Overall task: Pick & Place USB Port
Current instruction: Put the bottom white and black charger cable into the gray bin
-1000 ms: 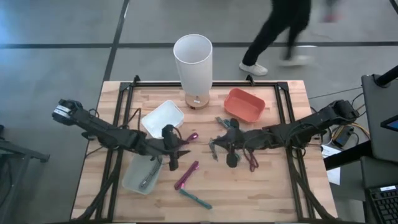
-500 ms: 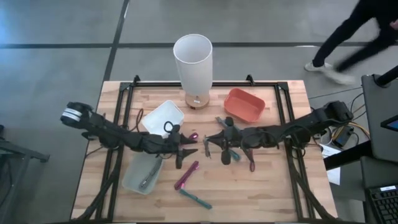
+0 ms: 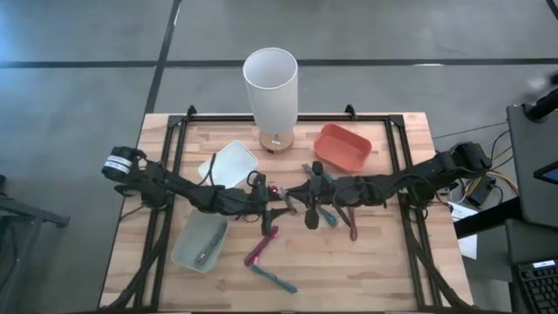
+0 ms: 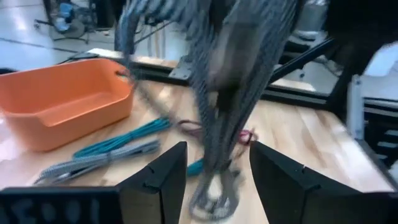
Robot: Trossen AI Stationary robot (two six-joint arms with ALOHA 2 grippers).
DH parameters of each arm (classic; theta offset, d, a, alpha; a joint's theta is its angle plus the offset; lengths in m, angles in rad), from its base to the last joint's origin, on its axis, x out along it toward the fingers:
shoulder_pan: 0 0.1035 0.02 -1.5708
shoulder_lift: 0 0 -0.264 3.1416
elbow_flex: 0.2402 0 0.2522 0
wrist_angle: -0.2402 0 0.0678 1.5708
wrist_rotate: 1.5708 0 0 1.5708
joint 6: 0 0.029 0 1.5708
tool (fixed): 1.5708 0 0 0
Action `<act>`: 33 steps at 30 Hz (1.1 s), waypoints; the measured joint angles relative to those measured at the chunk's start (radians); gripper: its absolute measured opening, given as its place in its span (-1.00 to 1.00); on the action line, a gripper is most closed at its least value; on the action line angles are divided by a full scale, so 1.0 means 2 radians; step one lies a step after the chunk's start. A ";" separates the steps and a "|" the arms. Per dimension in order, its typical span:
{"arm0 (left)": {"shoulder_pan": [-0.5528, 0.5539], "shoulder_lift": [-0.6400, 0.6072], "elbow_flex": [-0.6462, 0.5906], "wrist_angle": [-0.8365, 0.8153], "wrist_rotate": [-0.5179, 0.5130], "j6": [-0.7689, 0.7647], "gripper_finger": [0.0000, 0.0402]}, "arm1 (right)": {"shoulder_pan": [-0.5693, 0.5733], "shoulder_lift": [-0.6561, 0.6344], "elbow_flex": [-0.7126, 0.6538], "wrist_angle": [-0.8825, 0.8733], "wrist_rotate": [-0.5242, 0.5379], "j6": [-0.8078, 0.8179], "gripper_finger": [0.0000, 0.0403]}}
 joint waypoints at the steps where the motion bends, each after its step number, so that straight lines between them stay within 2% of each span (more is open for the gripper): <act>1: 0.000 -0.001 0.000 0.001 0.003 0.000 -0.11 | 0.000 0.000 -0.001 -0.001 0.000 0.000 -0.96; 8: 0.004 -0.014 0.000 -0.001 0.003 0.022 -0.12 | 0.000 0.000 -0.001 0.000 0.000 0.001 -0.96; 11: 0.004 -0.014 0.003 -0.001 0.007 0.030 -0.21 | 0.000 0.000 -0.001 0.000 0.000 0.001 -0.96; 21: 0.005 -0.013 0.006 -0.003 0.008 0.037 -0.91 | 0.001 0.000 -0.001 -0.001 0.002 0.003 -0.93; 23: 0.005 -0.013 0.006 -0.007 0.008 0.037 -0.94 | 0.001 0.000 -0.001 -0.003 0.002 0.002 -0.88; 29: 0.005 -0.013 0.006 -0.020 0.010 0.035 -0.86 | 0.001 0.000 -0.001 -0.019 0.003 0.006 -0.60; 33: 0.005 -0.013 0.006 -0.035 0.009 0.034 -0.92 | 0.001 0.000 -0.001 -0.029 0.002 0.007 -0.42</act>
